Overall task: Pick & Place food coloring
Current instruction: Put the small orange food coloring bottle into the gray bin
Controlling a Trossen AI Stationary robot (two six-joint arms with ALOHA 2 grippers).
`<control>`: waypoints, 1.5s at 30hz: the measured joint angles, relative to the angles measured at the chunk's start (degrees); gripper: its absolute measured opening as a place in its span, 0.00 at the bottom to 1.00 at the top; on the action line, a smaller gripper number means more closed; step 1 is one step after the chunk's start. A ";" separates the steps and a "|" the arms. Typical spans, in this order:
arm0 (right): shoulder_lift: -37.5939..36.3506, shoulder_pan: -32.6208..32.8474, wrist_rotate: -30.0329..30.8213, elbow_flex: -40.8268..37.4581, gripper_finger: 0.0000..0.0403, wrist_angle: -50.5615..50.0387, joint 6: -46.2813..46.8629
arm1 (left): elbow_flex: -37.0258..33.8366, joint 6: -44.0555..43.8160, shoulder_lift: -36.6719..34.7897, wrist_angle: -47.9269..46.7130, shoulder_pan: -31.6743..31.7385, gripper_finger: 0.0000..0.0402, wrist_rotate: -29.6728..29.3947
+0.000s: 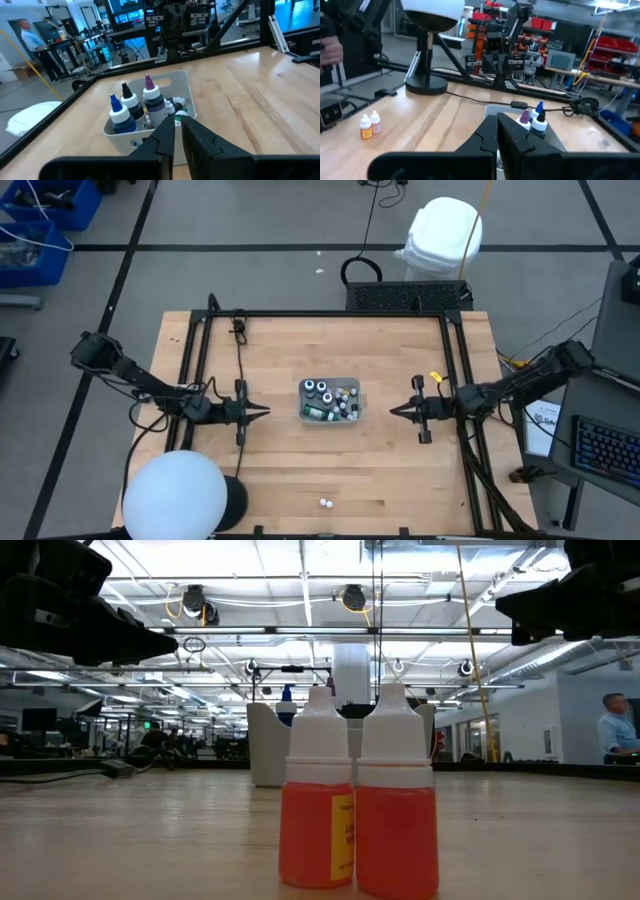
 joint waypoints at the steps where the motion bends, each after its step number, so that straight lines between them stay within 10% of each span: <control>1: 0.84 0.57 0.43 0.00 0.00 1.13 -0.92 | 0.00 -0.40 0.00 0.00 0.00 0.10 0.00; 20: 15.12 5.73 5.42 10.15 0.00 -1.18 2.42 | 0.00 3.77 0.00 -0.09 0.00 0.10 -0.33; 45: 71.69 28.83 49.35 64.41 0.00 -18.81 5.17 | 0.04 -7.88 0.00 4.55 0.00 0.10 -0.26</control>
